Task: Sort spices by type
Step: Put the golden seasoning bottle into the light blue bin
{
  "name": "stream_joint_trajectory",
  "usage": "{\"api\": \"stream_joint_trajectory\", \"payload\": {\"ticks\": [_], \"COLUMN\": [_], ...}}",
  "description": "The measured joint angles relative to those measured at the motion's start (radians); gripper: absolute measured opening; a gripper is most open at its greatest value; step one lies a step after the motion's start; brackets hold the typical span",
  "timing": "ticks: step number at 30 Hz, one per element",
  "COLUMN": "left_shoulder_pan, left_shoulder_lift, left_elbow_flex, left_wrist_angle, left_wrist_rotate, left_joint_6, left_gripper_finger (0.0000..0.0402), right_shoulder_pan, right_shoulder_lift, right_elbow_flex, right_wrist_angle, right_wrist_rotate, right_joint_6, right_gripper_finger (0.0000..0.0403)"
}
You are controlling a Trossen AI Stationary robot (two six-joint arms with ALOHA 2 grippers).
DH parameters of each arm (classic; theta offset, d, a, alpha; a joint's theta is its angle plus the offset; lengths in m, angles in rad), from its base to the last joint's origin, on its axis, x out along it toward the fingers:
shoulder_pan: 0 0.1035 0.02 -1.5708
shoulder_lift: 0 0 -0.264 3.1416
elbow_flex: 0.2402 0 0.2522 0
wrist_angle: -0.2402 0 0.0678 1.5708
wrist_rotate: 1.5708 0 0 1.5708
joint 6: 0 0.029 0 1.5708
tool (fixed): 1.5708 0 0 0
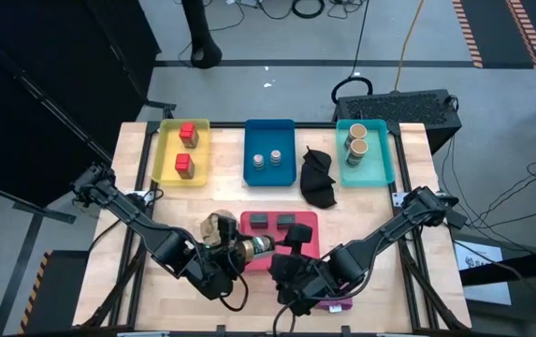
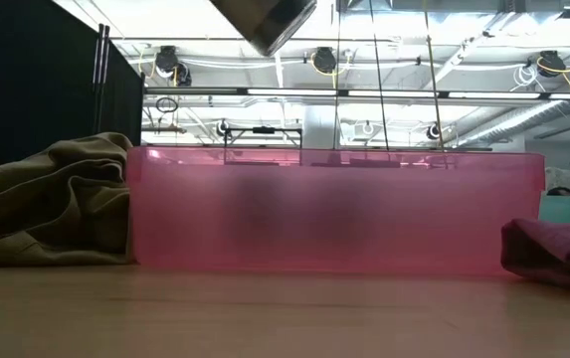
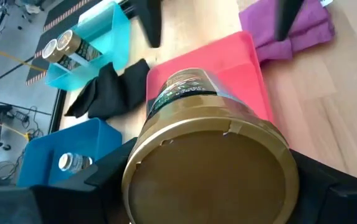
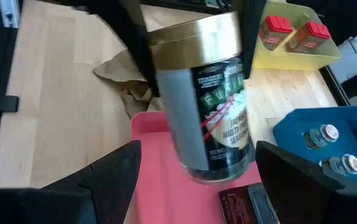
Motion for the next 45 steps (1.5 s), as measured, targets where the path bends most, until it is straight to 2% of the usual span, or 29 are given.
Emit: {"api": "stream_joint_trajectory", "payload": {"ticks": [12,16,24,26,30,35,45], "left_shoulder_pan": [0.002,0.008,0.01,0.011,0.011,0.015,0.034], "left_shoulder_lift": [0.001,0.001,0.0,0.0,0.0,0.0,-0.001], "left_elbow_flex": [-0.002,-0.002,-0.002,-0.001,0.0,0.0,0.002], "left_wrist_angle": [0.146,0.182,0.233,0.246,0.245,0.246,0.201], "left_wrist_rotate": [0.021,0.026,0.027,0.023,0.028,0.028,-0.07], "left_joint_6": [0.104,0.106,0.114,0.129,0.132,0.136,0.21], "left_gripper_finger": [0.0283,0.0283,0.0283,0.0283,0.0294,0.032,0.0327], "right_shoulder_pan": [-0.053,-0.063,-0.078,-0.081,-0.079,-0.079,-0.11], "right_shoulder_lift": [0.012,0.011,0.011,0.011,0.012,0.012,-0.02], "right_elbow_flex": [0.0,0.0,0.0,0.0,-0.001,-0.001,-0.002], "right_wrist_angle": [0.007,0.026,0.061,0.063,0.068,0.063,-0.121], "right_wrist_rotate": [-0.025,-0.064,-0.071,-0.067,-0.064,-0.061,-0.06], "right_joint_6": [-0.091,-0.146,-0.217,-0.229,-0.241,-0.215,-0.111], "right_gripper_finger": [0.0297,0.0297,0.0297,0.029,0.0252,0.0251,0.0251]}}
